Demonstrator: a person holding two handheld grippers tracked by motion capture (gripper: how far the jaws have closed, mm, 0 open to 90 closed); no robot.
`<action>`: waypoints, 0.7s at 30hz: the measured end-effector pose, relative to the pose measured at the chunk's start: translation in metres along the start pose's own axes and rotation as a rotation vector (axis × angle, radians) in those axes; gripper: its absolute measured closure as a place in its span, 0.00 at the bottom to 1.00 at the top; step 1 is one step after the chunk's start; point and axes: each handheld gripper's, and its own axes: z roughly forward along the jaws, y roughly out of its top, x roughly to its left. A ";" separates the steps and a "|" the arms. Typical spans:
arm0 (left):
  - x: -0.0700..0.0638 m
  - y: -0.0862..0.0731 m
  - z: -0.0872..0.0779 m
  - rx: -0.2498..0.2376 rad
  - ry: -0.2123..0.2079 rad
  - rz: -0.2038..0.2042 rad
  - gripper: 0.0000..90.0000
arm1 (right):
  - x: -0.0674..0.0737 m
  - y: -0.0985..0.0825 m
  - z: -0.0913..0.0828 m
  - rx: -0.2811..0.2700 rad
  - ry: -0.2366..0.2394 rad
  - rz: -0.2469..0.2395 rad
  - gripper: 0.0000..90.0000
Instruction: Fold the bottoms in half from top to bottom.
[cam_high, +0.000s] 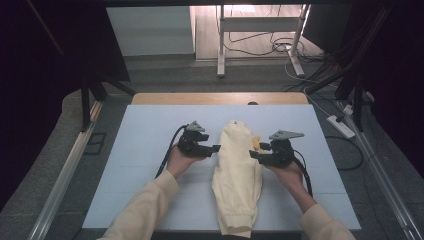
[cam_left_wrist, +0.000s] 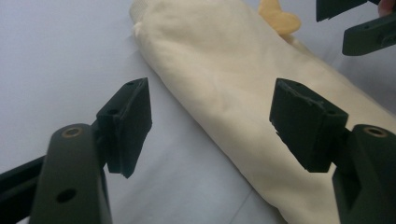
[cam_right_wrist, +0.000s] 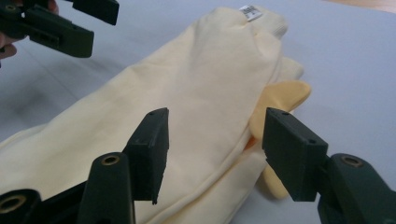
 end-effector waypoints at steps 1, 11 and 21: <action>0.001 0.001 0.002 0.003 0.001 0.001 0.33 | -0.002 0.001 0.002 -0.008 -0.002 0.004 0.46; 0.013 0.004 0.015 0.009 0.012 -0.017 0.34 | -0.012 0.011 0.021 0.023 -0.047 -0.005 0.45; 0.019 0.006 0.026 0.013 -0.004 -0.023 0.34 | -0.030 0.018 0.032 0.023 -0.060 0.041 0.44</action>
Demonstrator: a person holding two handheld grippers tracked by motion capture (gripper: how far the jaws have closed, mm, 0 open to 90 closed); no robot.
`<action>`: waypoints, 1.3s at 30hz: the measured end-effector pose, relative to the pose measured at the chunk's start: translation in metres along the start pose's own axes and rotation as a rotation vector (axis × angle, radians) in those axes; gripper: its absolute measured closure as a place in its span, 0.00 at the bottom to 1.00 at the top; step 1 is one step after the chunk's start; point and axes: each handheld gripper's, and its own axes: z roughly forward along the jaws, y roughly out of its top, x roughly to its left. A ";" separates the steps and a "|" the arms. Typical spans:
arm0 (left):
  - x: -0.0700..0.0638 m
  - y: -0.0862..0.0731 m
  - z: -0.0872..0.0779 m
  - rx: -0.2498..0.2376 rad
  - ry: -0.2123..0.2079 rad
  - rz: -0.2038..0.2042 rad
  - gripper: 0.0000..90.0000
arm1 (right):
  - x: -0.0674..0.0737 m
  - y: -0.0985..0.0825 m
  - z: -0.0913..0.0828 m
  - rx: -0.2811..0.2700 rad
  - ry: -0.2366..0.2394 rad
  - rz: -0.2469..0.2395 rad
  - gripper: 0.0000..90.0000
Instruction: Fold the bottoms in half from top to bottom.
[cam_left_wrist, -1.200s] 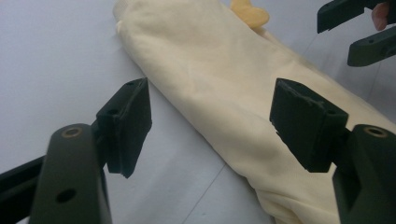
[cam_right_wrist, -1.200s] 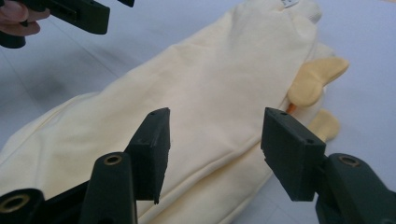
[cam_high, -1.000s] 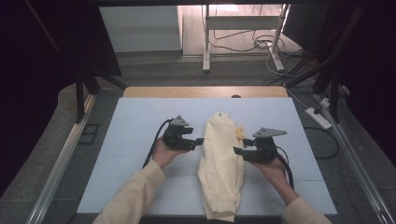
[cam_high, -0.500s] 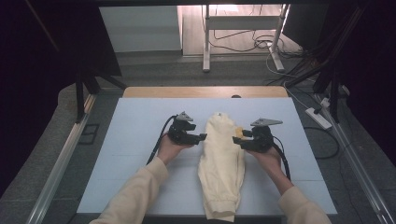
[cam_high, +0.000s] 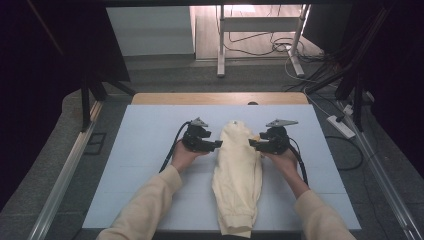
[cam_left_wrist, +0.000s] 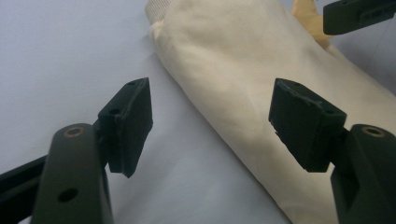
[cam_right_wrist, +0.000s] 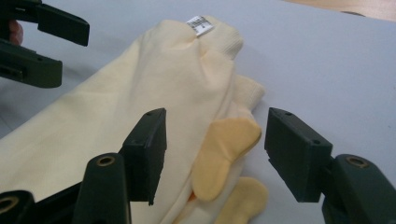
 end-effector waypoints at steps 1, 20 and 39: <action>0.000 0.000 0.001 0.001 0.001 0.000 0.34 | -0.001 0.000 0.001 0.003 0.002 0.004 0.43; 0.005 0.001 0.018 0.025 -0.003 -0.045 0.36 | -0.012 -0.008 0.023 0.112 -0.010 0.026 0.42; 0.002 0.001 0.035 0.086 -0.040 -0.053 0.38 | -0.008 -0.012 0.028 0.134 0.020 0.020 0.47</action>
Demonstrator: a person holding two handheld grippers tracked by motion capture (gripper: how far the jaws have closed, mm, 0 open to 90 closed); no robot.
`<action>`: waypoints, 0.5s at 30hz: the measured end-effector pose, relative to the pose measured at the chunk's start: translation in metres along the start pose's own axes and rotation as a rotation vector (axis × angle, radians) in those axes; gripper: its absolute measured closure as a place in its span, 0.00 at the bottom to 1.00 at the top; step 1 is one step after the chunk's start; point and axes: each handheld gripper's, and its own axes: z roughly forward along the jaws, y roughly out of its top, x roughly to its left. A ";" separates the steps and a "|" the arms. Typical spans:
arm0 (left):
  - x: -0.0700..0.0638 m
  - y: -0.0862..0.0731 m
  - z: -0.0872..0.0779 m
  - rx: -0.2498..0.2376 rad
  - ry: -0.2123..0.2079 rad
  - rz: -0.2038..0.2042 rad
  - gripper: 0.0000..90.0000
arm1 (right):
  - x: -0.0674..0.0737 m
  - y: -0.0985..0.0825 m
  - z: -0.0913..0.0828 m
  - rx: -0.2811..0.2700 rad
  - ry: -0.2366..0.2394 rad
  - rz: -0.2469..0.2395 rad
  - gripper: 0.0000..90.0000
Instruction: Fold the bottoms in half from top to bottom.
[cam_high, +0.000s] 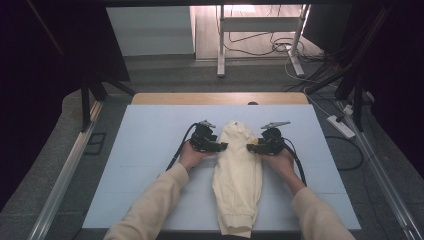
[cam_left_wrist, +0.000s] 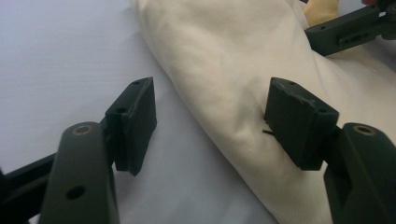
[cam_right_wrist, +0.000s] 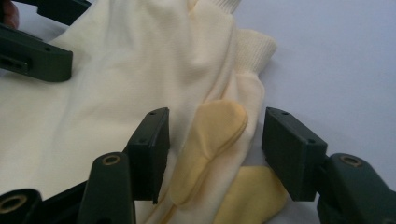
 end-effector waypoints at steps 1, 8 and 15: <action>0.000 0.000 0.001 0.005 -0.004 -0.002 0.38 | 0.000 0.000 0.000 0.002 0.002 -0.001 0.48; 0.000 -0.001 0.004 0.010 -0.054 0.001 0.53 | 0.001 -0.001 0.001 -0.005 0.038 0.003 0.59; -0.003 -0.001 0.002 0.027 -0.069 0.029 0.84 | 0.005 0.000 0.004 -0.007 0.069 -0.011 0.77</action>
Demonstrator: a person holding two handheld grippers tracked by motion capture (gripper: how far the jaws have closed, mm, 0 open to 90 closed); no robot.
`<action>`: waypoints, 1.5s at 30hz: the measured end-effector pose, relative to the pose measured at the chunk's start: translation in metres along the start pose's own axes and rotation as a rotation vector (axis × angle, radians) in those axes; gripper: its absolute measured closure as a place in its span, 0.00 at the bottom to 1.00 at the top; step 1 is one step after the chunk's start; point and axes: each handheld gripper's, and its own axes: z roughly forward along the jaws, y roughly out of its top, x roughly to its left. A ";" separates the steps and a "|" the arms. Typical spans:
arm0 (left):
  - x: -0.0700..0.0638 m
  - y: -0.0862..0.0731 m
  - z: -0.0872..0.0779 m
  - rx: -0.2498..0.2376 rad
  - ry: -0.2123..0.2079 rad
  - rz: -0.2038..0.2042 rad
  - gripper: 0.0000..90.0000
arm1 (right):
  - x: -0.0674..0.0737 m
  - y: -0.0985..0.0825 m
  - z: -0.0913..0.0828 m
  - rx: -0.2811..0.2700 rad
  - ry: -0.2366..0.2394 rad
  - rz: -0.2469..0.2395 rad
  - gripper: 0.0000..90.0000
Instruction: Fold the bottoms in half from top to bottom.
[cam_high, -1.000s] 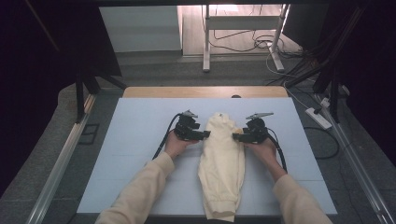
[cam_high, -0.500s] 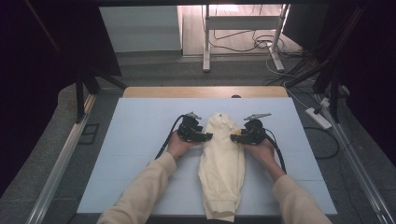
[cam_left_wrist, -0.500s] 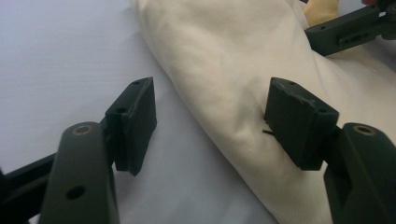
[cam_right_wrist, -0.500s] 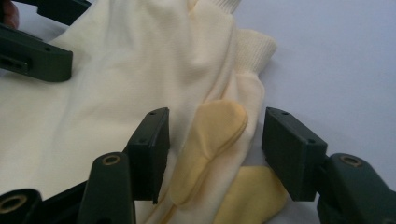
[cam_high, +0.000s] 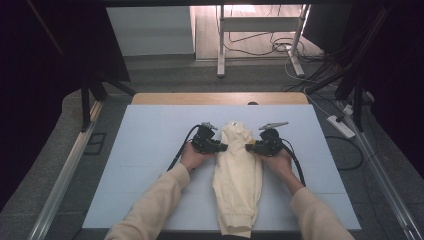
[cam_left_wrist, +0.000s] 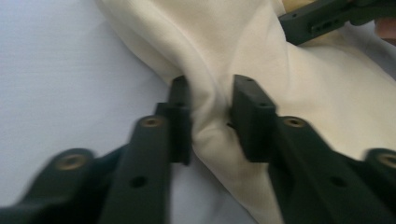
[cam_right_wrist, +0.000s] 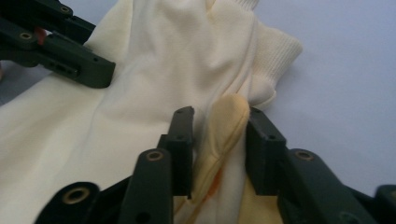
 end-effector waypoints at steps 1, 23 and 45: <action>-0.001 0.000 0.000 0.000 0.000 0.006 0.88 | 0.001 0.000 0.000 -0.004 0.004 -0.001 0.80; -0.003 0.003 -0.024 -0.056 0.018 0.027 0.92 | 0.011 0.012 -0.009 -0.103 0.014 -0.075 0.90; 0.001 0.017 -0.057 -0.131 0.042 0.051 0.93 | 0.016 0.034 -0.019 -0.221 0.059 -0.060 0.90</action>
